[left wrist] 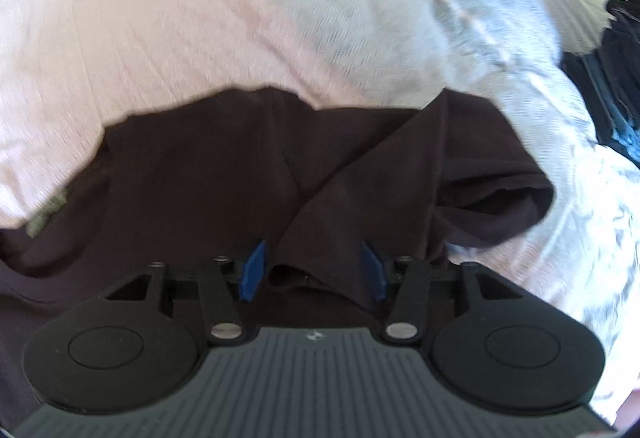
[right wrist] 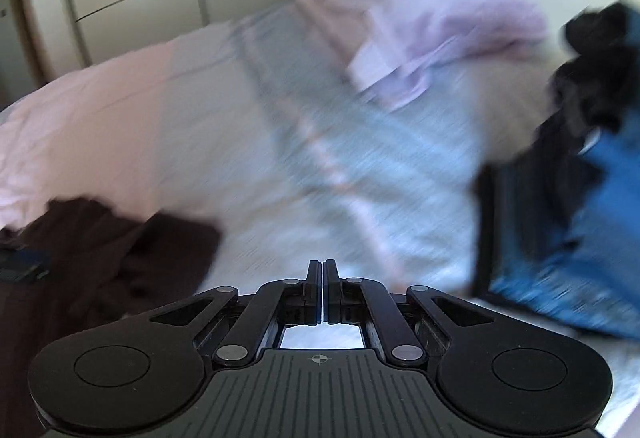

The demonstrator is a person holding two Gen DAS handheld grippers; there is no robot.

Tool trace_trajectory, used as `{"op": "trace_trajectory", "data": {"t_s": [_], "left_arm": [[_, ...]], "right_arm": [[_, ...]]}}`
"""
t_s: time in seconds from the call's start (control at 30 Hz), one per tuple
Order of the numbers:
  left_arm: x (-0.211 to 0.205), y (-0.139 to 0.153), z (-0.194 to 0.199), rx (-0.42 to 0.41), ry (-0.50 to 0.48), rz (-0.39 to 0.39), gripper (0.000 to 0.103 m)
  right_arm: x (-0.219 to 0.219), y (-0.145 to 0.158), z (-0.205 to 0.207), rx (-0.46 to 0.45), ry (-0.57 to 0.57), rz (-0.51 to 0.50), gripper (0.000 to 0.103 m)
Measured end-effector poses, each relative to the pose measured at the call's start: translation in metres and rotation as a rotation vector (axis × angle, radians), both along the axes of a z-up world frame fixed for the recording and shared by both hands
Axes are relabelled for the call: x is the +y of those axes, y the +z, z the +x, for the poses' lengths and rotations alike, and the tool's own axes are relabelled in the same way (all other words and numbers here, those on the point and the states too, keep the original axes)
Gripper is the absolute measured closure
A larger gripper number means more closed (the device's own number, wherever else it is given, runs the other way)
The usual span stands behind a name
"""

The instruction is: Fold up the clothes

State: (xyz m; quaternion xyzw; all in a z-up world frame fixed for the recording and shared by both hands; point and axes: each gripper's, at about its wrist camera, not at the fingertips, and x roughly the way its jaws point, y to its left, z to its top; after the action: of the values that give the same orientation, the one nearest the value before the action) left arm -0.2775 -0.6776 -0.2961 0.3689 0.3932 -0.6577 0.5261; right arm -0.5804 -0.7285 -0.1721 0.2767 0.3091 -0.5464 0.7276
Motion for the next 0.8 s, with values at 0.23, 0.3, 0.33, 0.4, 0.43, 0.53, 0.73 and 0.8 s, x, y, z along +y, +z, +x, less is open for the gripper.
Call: {"op": "trace_trajectory", "data": {"t_s": [0.23,0.3,0.33,0.4,0.43,0.53,0.73,0.8], "left_arm": [[0.017,0.062,-0.049,0.240,-0.195,-0.024,0.093],[0.020,0.082,-0.082,0.349,-0.260,-0.050,0.093],[0.019,0.091,-0.101,0.406,-0.287,-0.067,0.093],[0.017,0.109,-0.140,0.521,-0.340,-0.100,0.093],[0.016,0.118,-0.159,0.579,-0.367,-0.116,0.093],[0.015,0.142,-0.211,0.712,-0.466,-0.139,0.087],[0.033,0.122,-0.179,0.605,-0.483,-0.074,0.052],[0.039,0.102,-0.146,0.506,-0.418,-0.030,0.053]], "right_arm": [[0.025,-0.044,0.041,-0.108,0.154,0.128,0.025],[0.032,-0.043,0.035,-0.087,0.090,0.124,0.025],[0.034,-0.040,0.027,-0.077,0.043,0.125,0.025],[0.036,-0.036,0.003,-0.062,-0.054,0.132,0.025],[0.037,-0.035,-0.010,-0.051,-0.091,0.141,0.025],[0.043,-0.032,-0.045,-0.009,-0.187,0.176,0.025],[0.059,-0.027,-0.082,0.076,-0.294,0.208,0.025],[0.062,-0.029,-0.091,0.046,-0.326,0.227,0.025]]}}
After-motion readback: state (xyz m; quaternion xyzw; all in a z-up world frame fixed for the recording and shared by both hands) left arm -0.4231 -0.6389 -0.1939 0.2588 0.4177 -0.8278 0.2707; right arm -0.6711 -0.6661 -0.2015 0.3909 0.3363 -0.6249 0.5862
